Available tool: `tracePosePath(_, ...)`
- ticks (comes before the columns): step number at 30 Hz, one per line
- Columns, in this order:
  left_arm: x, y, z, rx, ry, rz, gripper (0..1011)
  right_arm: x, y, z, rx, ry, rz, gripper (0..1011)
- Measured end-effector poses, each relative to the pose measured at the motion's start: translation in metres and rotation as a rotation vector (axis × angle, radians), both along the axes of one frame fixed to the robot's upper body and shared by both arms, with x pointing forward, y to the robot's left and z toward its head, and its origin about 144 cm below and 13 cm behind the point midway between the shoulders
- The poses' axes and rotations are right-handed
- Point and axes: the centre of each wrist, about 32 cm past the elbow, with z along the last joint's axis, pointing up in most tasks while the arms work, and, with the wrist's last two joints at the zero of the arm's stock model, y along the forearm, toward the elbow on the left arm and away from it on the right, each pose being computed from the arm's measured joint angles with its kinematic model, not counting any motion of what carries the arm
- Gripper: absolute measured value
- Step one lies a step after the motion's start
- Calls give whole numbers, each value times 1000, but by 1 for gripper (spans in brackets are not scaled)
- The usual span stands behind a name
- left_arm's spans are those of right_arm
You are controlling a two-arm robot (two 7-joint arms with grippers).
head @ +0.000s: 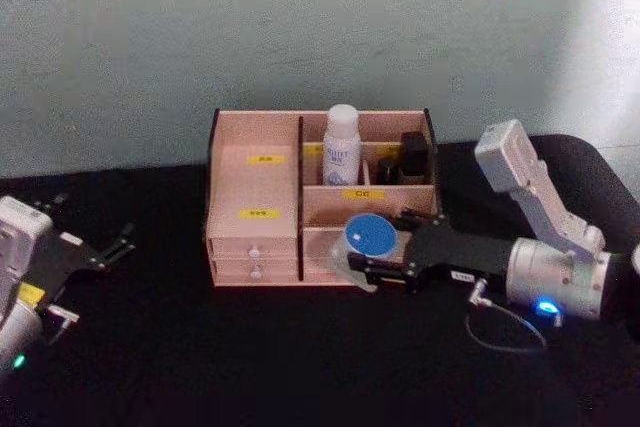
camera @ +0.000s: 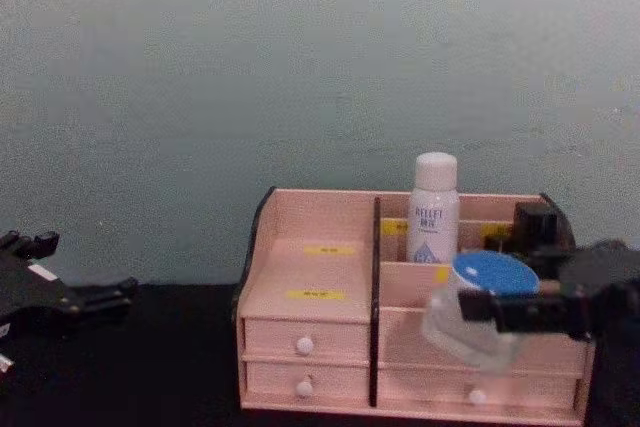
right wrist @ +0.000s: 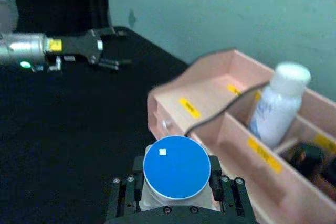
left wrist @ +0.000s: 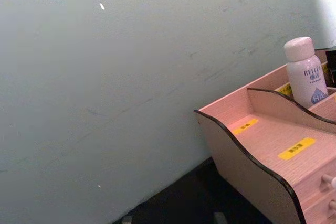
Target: Pick up the facial cleanser and watermelon frost from the table and place them into the tiered storage box.
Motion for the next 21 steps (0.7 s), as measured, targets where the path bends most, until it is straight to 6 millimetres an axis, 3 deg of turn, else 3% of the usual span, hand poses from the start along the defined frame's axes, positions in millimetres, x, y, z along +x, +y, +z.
tracePosePath(8, 0, 0, 0, 0, 0, 0, 1001, 13, 16, 15, 32, -37, 36, 729)
tracePosePath(21, 0, 0, 0, 0, 0, 0, 1001, 33, 42, 23, 33, -24, 61, 729)
